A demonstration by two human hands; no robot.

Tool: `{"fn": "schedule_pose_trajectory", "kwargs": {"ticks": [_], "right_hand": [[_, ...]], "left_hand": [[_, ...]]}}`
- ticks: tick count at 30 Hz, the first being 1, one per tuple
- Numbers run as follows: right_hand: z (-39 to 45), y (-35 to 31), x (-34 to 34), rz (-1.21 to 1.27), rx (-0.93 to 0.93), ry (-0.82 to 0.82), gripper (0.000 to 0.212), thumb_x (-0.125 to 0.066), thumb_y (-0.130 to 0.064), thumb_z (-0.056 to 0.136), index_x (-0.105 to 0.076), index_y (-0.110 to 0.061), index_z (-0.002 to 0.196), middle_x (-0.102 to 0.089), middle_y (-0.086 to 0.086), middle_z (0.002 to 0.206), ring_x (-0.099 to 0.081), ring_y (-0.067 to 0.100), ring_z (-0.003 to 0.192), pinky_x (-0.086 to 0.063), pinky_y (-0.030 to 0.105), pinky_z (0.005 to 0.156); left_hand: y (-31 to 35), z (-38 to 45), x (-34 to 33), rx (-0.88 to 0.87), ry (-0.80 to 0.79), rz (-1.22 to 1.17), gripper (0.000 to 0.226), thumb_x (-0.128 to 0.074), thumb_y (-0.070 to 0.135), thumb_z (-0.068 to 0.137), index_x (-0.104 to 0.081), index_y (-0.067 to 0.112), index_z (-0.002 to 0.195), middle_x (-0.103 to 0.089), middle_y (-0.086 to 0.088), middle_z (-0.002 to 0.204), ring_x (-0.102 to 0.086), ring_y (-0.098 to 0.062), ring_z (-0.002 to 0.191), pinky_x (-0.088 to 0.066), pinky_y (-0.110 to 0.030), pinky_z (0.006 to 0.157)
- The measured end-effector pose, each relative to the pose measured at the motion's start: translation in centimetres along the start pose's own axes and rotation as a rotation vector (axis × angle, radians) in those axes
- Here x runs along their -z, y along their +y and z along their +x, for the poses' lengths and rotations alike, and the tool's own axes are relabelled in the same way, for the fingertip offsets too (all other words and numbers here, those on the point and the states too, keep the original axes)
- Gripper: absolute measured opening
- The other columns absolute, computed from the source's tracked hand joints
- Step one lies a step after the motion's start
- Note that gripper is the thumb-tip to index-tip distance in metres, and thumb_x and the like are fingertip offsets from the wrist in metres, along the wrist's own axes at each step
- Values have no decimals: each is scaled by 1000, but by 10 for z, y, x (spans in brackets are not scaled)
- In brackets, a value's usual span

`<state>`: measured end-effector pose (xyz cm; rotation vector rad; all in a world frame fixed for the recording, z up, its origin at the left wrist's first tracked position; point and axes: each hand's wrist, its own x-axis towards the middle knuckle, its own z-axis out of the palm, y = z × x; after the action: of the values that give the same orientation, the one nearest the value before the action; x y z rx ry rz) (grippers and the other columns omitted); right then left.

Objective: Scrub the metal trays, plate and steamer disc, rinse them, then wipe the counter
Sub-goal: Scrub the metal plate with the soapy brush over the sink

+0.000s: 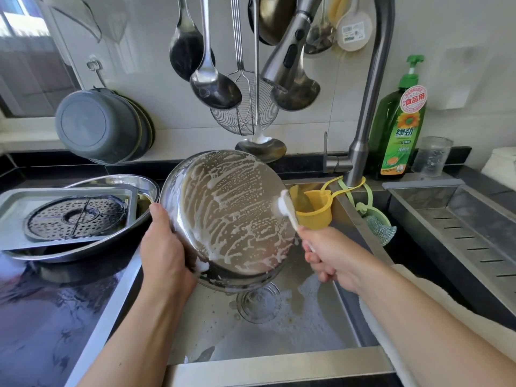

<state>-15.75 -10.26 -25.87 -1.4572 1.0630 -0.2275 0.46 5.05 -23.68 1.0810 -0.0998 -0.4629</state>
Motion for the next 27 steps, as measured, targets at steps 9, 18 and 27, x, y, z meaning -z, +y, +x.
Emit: {"fn": "schedule_pose_trajectory", "kwargs": {"ticks": [9, 18, 27], "right_hand": [[2, 2, 3, 0, -19, -5, 43, -39, -46, 108, -42, -21, 73, -35, -5, 54, -21, 10, 39, -25, 24, 44], [5, 3, 0, 6, 0, -86, 43, -38, -45, 108, -43, -20, 74, -37, -5, 53, -22, 10, 40, -26, 24, 42], [11, 0, 6, 58, -50, 107, 42, -36, -50, 107, -40, -22, 75, -33, -7, 50, -24, 9, 34, -22, 22, 43]], "left_hand": [[-1, 3, 1, 48, 27, -8, 44, -44, 51, 108, -70, 16, 104, -81, -5, 93, -79, -22, 88, -60, -49, 92], [-3, -1, -1, 88, 20, 7, 45, -43, 51, 108, -69, 15, 105, -81, -6, 92, -79, -23, 87, -60, -46, 89], [2, -1, 1, 44, 34, -29, 40, -44, 50, 108, -67, 18, 103, -80, -1, 85, -79, -19, 82, -62, -39, 75]]}}
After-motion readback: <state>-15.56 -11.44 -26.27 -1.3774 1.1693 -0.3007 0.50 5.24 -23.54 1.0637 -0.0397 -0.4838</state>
